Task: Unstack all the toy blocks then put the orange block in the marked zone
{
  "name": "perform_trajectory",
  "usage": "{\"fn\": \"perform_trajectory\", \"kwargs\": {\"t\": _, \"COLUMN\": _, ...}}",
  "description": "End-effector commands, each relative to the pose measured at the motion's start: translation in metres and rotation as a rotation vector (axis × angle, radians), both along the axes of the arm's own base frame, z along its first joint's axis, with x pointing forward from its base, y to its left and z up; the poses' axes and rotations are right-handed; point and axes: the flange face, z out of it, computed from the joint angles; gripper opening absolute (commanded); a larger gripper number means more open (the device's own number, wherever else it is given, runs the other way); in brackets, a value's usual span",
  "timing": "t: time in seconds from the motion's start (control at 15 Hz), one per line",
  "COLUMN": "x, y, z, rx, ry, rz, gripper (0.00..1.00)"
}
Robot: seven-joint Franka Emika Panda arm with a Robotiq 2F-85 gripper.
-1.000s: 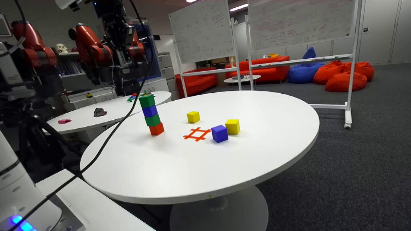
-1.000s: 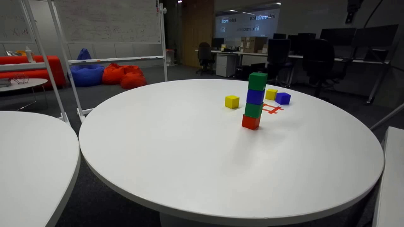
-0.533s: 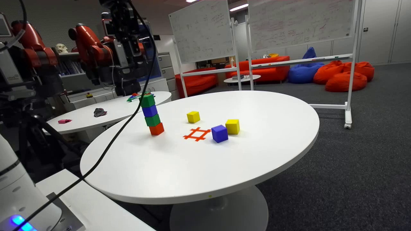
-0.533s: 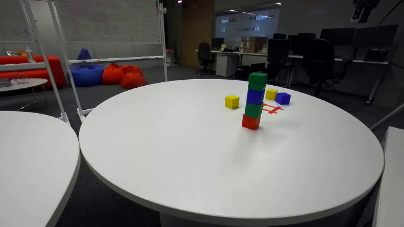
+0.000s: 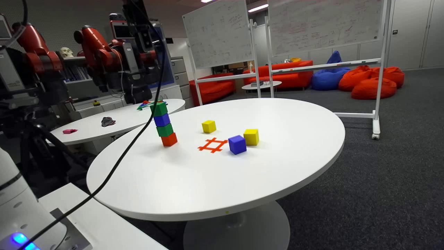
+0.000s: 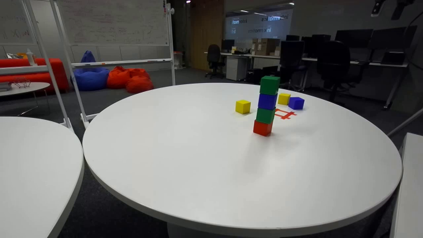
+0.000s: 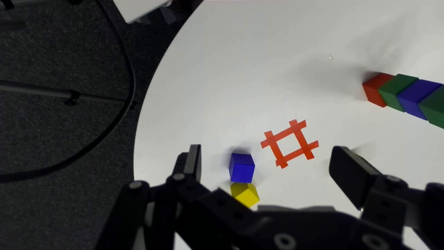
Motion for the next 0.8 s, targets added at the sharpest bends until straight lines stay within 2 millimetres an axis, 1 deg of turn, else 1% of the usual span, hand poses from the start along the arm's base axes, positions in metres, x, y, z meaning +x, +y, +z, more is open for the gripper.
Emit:
{"fn": "perform_trajectory", "kwargs": {"t": 0.0, "x": 0.014, "y": 0.020, "z": -0.004, "rx": 0.000, "ry": 0.035, "rz": 0.030, "gripper": 1.00}}
{"fn": "perform_trajectory", "kwargs": {"t": 0.13, "x": 0.022, "y": 0.040, "z": -0.008, "rx": -0.032, "ry": 0.055, "rz": 0.075, "gripper": 1.00}}
{"fn": "perform_trajectory", "kwargs": {"t": 0.33, "x": 0.037, "y": 0.076, "z": -0.013, "rx": -0.067, "ry": 0.082, "rz": 0.164, "gripper": 1.00}}
{"fn": "perform_trajectory", "kwargs": {"t": 0.47, "x": 0.047, "y": 0.104, "z": -0.015, "rx": -0.091, "ry": 0.098, "rz": 0.226, "gripper": 1.00}}
{"fn": "perform_trajectory", "kwargs": {"t": 0.73, "x": 0.064, "y": 0.160, "z": -0.029, "rx": -0.145, "ry": 0.139, "rz": 0.341, "gripper": 1.00}}
